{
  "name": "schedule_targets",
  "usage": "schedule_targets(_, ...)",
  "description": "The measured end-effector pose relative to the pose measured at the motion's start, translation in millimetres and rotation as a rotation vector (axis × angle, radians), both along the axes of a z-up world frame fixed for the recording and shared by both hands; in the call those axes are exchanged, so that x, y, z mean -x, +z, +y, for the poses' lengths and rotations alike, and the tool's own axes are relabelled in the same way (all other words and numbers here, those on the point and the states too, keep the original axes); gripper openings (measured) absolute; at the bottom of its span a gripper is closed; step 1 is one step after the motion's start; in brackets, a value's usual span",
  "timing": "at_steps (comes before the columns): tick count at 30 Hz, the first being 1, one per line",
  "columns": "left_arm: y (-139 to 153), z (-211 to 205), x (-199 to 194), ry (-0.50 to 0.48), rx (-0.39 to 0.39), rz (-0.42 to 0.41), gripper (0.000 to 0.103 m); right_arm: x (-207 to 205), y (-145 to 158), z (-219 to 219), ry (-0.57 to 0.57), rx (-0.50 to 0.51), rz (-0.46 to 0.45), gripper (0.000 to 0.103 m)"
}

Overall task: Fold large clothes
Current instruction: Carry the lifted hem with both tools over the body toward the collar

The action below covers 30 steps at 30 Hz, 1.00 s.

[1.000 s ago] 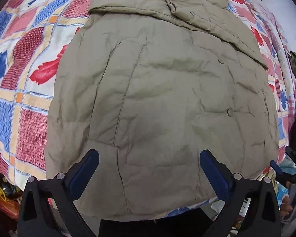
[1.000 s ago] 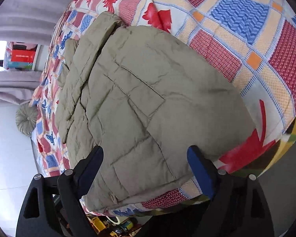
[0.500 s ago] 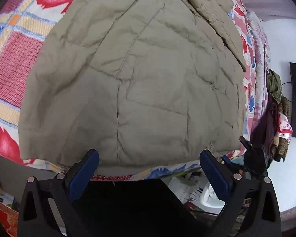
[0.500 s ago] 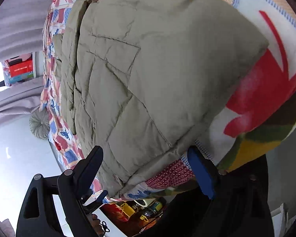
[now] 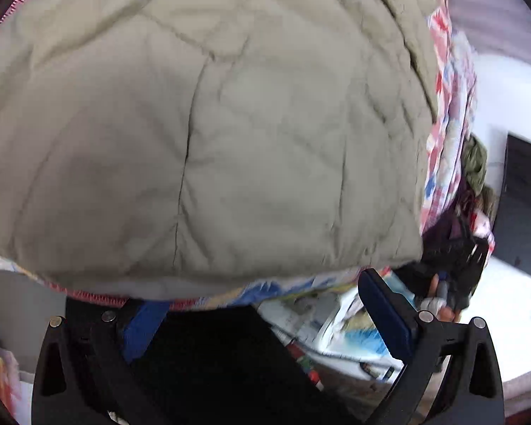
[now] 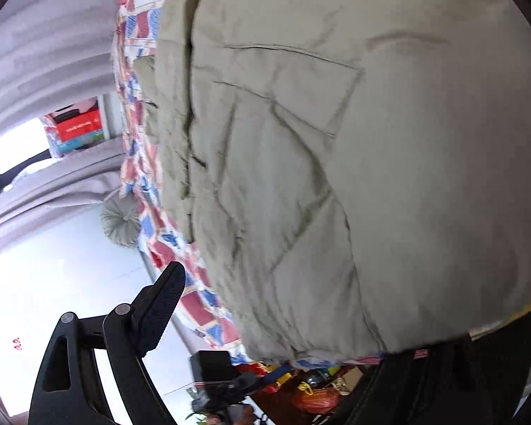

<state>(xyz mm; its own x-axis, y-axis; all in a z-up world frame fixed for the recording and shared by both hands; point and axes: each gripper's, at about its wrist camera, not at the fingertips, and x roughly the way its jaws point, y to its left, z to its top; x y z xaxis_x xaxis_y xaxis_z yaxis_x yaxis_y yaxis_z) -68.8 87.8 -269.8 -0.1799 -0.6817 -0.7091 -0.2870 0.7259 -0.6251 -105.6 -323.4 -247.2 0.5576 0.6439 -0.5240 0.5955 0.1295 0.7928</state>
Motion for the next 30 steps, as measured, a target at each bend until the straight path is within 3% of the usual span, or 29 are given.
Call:
schedule_targets(3, 1.5, 3.0, -7.6, 0.076, -0.002, -0.023, 0.102, -5.5, 6.1, -0.7, -0.004, -0.018, -0.020, 0.090)
schedule_targets(7, 8.0, 0.0, -17.3, 0.099, -0.034, -0.067, 0.093, -7.2, 9.5, -1.4, 0.015, -0.009, -0.019, 0.090)
schedule_targets(13, 14.3, -2.4, -35.5, 0.145, -0.041, -0.091, 0.090, 1.2, 7.7, -16.3, -0.020, 0.028, 0.006, 0.090)
schedule_targets(14, 16.8, -3.1, -39.9, 0.149, -0.047, -0.100, 0.078, 3.9, 7.2, -20.0, -0.035, 0.032, 0.010, 0.090)
schedule_targets(16, 20.8, 4.0, -47.5, 0.138, -0.062, -0.118, 0.066, 7.5, 5.3, -26.8, -0.069, 0.028, 0.017, 0.090)
schedule_targets(19, 27.4, 5.7, -57.4, 0.105, -0.094, -0.159, 0.030, 10.3, 4.1, -32.5, -0.089, 0.022, 0.022, 0.090)
schedule_targets(21, 33.1, 5.2, -63.2, 0.087, -0.115, -0.187, 0.026, 7.5, 5.0, -33.7, -0.068, 0.034, 0.028, 0.088)
schedule_targets(22, 36.6, 5.1, -66.0, 0.081, -0.121, -0.201, 0.021, 4.9, 6.1, -33.5, -0.057, 0.042, 0.036, 0.082)
schedule_targets(24, 45.3, 5.5, -70.7, 0.068, -0.132, -0.232, 0.021, 3.7, 7.6, -34.1, -0.049, 0.061, 0.063, 0.059)
schedule_targets(26, 54.5, 5.9, -75.0, 0.052, -0.138, -0.270, 0.021, 0.5, 8.0, -37.3, -0.031, 0.102, 0.122, 0.017)
schedule_targets(30, 82.2, -0.2, -92.5, 0.026, -0.144, -0.363, 0.017, -7.5, 20.2, -41.6, 0.016, 0.191, 0.125, 0.011)
